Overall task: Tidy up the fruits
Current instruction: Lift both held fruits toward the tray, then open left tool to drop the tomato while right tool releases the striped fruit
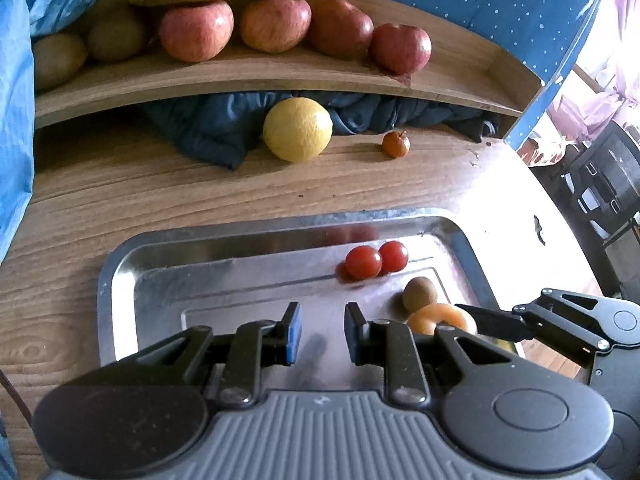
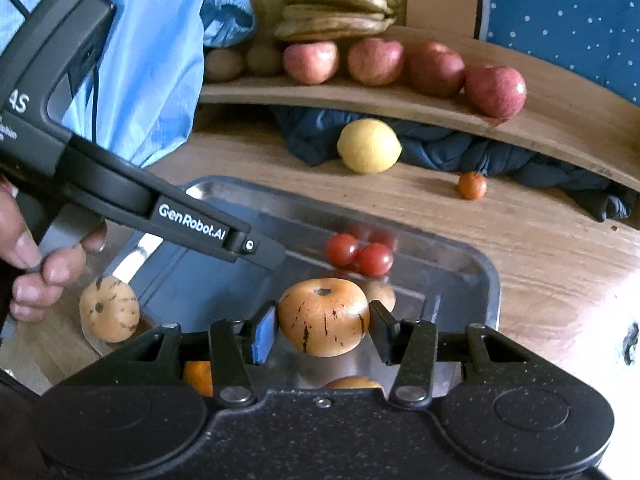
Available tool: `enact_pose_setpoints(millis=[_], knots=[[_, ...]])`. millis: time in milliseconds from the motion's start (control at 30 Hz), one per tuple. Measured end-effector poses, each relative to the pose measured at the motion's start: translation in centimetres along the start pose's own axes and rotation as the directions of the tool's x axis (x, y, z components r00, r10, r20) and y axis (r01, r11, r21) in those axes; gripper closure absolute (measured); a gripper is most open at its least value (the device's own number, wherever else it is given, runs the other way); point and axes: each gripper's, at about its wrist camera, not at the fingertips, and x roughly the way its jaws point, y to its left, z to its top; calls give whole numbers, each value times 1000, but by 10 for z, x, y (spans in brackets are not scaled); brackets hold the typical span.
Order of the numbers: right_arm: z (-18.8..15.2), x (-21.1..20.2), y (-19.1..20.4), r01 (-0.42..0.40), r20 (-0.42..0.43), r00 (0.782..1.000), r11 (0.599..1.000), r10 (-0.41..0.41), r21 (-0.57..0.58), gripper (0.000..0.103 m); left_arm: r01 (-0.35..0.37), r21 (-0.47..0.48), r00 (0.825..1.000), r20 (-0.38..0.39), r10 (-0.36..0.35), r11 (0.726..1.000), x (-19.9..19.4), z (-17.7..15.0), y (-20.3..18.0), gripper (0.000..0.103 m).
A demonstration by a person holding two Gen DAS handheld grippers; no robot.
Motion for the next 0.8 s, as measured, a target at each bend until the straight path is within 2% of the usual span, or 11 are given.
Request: enact_pose_setpoints(millis=[433,500,567,800], knots=[[-11,8,12,23,-45,999,1000,-23,-8,52,-10,-2,1000,5,10,1000,-11,-10,9,77],[-11,8,13,29,-45,999,1000,-29,-7,52,-10,-1,1000,10,10,1000,-13,-10,10,73],[-11,6,14,36,-41,999,999,-36,-6,51,-11,4,1000,15,10,1000,-16,-10,11,64],[-11,-11,14,45,-8,999,999,-45,2,31,-3,39,999,34,2,999,-32,-17,21,38]])
